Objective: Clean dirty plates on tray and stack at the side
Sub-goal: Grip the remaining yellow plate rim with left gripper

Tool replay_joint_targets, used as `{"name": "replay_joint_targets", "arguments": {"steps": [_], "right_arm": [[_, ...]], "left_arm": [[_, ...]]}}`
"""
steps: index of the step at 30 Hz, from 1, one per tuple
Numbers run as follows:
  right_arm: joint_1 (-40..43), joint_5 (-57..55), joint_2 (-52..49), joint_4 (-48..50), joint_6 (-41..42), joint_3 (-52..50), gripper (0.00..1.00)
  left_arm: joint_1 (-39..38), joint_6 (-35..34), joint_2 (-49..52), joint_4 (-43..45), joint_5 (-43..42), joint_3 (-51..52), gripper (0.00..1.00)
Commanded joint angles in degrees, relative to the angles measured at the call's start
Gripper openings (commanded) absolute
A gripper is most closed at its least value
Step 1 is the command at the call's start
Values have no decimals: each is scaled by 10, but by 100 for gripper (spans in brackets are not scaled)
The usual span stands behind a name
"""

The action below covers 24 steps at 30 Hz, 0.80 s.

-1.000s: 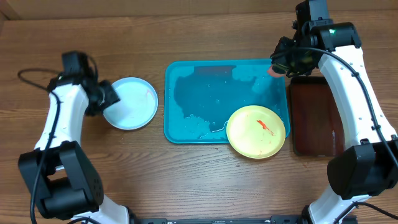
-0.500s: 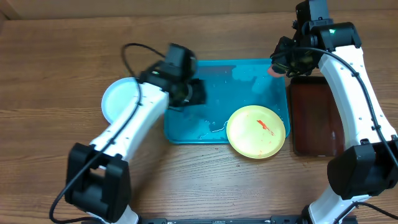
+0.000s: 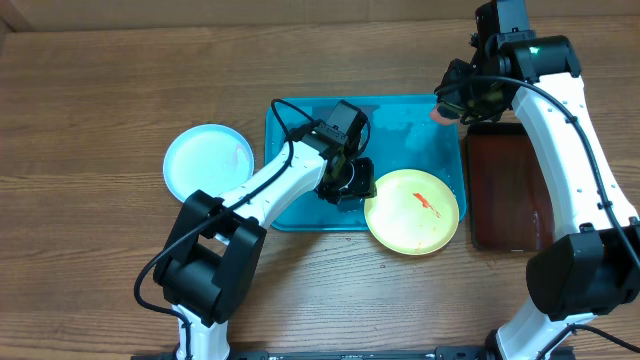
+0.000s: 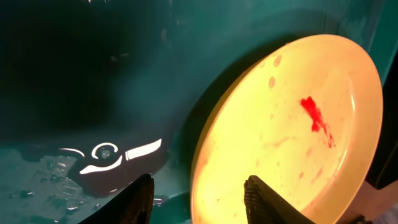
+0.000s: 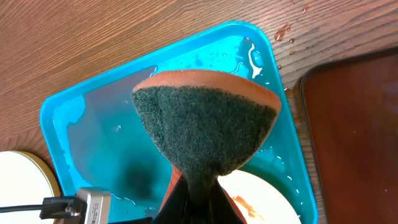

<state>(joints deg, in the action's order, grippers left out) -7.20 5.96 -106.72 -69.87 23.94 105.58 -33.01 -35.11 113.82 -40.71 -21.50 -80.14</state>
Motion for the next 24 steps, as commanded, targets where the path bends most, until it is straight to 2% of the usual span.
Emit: {"name": "replay_joint_targets", "arguments": {"steps": [1, 6, 14, 15, 16, 21, 24], "right_arm": [[-1, -3, 3, 0, -2, 3, 4], [-1, -3, 3, 0, -2, 3, 4], [-1, -3, 3, 0, -2, 3, 4], [-1, -3, 3, -1, -2, 3, 4], [-1, -3, 3, -3, -2, 3, 4], [-1, -4, 3, -11, -2, 3, 4], [-1, -4, 3, -14, -4, 3, 4]], "left_arm": [[-4, -22, 29, -2, -36, -8, 47], [-5, -22, 48, -2, -56, -8, 29], [-17, -22, 50, 1, -37, -8, 20], [-17, -22, 50, 1, -36, -8, 15], [-16, -22, 50, 3, -36, -8, 4], [-1, -21, 49, 1, -36, -24, 4], [7, 2, 49, 1, -34, -45, 4]]}}
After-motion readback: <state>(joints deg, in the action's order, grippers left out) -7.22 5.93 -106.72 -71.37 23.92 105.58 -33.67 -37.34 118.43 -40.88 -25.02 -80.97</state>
